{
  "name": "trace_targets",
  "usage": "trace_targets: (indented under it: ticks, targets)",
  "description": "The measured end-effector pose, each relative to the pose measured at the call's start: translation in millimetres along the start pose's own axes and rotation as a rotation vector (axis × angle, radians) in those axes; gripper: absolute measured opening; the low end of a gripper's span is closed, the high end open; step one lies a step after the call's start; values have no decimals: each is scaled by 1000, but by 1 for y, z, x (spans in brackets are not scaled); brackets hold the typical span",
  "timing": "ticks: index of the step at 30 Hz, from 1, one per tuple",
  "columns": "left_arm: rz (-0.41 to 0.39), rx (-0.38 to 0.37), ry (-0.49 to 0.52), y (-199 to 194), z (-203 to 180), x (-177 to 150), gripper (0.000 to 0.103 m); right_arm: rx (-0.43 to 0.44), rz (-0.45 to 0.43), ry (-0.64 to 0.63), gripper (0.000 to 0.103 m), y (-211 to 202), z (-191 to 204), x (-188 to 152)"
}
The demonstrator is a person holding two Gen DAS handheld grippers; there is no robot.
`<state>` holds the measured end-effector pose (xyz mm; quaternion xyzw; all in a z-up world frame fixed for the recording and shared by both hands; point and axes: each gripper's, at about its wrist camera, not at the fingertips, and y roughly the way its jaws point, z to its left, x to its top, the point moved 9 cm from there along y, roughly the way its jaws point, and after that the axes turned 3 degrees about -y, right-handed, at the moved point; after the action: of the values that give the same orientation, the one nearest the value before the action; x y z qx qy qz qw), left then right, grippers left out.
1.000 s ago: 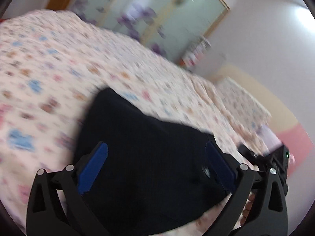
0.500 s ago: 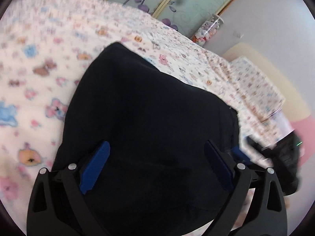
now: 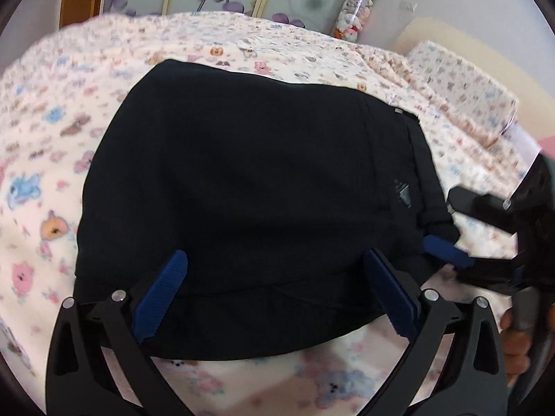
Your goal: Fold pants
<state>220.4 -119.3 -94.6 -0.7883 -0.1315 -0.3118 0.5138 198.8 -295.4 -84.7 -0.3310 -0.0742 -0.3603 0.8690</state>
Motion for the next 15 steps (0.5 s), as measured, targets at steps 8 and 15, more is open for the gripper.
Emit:
trace_targets:
  ticks: [8, 15]
  targets:
    - [-38, 8, 7, -3, 1, -1, 101, 15, -74, -83, 92, -17, 23, -1]
    - [-92, 76, 39, -18, -3, -3, 101, 103, -91, -84, 94, -16, 11, -6]
